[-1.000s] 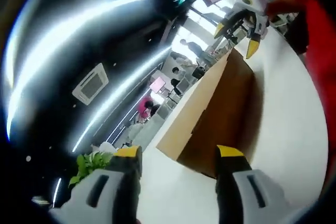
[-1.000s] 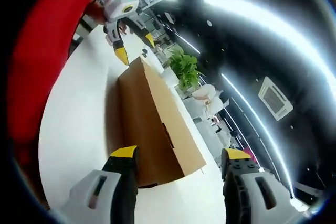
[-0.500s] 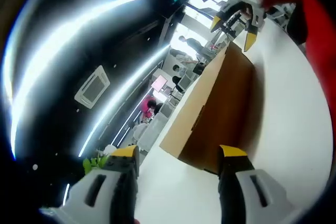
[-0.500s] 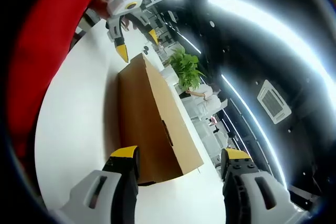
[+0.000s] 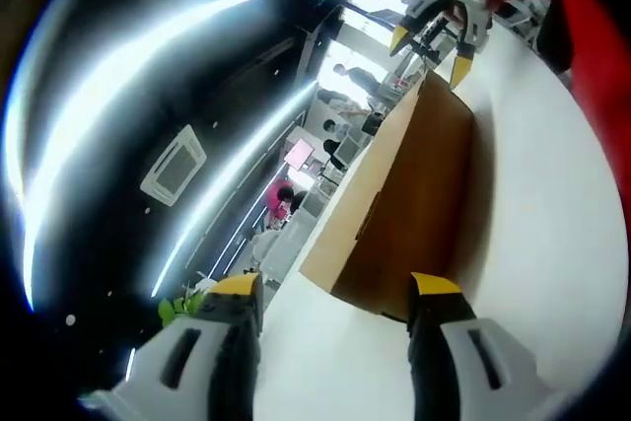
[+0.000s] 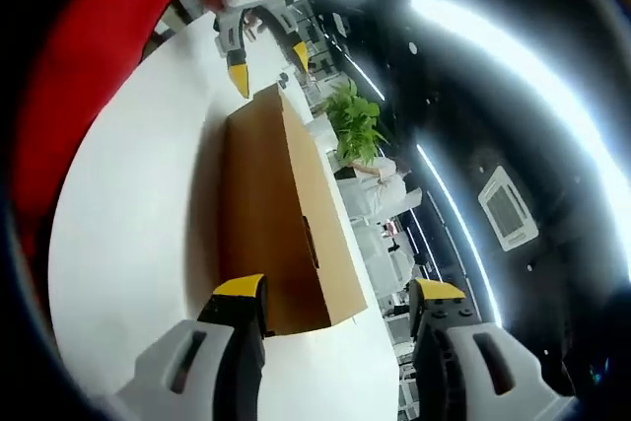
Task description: Operate the shoe box by opening the lid, removing the specified soft item, and placing it in the target area until the item is outside and the box remains undamaged.
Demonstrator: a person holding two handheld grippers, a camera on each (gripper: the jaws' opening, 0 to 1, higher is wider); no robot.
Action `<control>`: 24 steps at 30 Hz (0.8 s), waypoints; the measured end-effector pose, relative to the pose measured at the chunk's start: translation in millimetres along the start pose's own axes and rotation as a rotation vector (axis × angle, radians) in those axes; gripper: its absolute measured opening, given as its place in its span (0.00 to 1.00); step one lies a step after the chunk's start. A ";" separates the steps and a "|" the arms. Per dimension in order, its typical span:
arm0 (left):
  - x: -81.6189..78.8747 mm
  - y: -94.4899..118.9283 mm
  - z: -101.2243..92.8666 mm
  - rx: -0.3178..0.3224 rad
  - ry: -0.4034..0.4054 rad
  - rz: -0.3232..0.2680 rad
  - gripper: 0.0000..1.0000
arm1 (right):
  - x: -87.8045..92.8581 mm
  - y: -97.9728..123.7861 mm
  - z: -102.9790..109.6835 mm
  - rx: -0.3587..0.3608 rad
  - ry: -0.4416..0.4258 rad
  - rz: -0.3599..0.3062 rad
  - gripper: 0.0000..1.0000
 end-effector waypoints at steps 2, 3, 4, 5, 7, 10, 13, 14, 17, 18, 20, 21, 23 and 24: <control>-1.9 -1.1 0.7 -0.005 -0.009 0.001 0.61 | 0.4 0.4 -2.4 0.007 0.002 -0.008 0.56; -1.6 -1.3 1.2 -0.007 -0.007 0.003 0.61 | 1.1 -0.2 -2.8 0.006 0.001 -0.005 0.56; -1.4 -1.6 1.5 -0.007 -0.006 0.004 0.61 | 1.7 -0.3 -2.9 0.006 0.001 -0.002 0.57; -1.0 -1.6 2.1 -0.007 -0.004 0.004 0.61 | 2.3 -0.6 -3.5 0.008 0.003 0.000 0.57; 0.6 -2.6 1.9 -0.003 0.004 0.011 0.61 | 2.7 -0.2 -3.1 0.004 -0.009 0.002 0.58; 2.4 -4.6 -0.5 0.007 -0.013 0.027 0.61 | 3.7 -0.3 -0.9 -0.009 0.001 -0.002 0.59; 5.1 -3.9 -0.9 -0.002 -0.028 0.038 0.61 | 5.1 -2.2 1.1 -0.017 0.012 -0.005 0.59; 5.1 -3.6 -0.6 -0.003 -0.026 0.038 0.61 | 4.6 -2.3 1.1 -0.018 0.011 -0.003 0.59; 4.8 -3.5 -0.1 -0.008 -0.039 0.036 0.61 | 3.4 -2.3 -0.6 -0.010 0.004 -0.009 0.59; 4.5 -3.7 0.0 -0.010 -0.047 0.036 0.61 | 3.5 -1.7 -0.7 -0.010 0.005 -0.006 0.59; 4.9 -4.8 -1.2 0.000 -0.061 0.038 0.60 | 5.1 -1.3 -1.5 -0.005 0.010 -0.003 0.59; 5.6 -4.9 -2.7 0.007 -0.072 0.046 0.60 | 6.0 -1.1 -1.0 -0.007 0.014 0.002 0.59; 5.4 -3.1 -2.8 -0.008 -0.087 0.047 0.60 | 6.7 -1.4 -0.9 -0.003 0.020 0.000 0.61; 5.1 -2.9 -1.6 -0.013 -0.089 0.045 0.60 | 6.7 -1.6 -0.2 -0.008 0.015 -0.001 0.62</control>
Point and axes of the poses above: the point that each gripper's makers call its tool centre point, and the gripper's own axes: y roughly backward along the fingers, z roughly to its left, x roughly out of its underside, the point moved 4 cm from there along y, roughly backward along the fingers, and after that the axes turned 14 degrees about x, right-handed, at the moved point
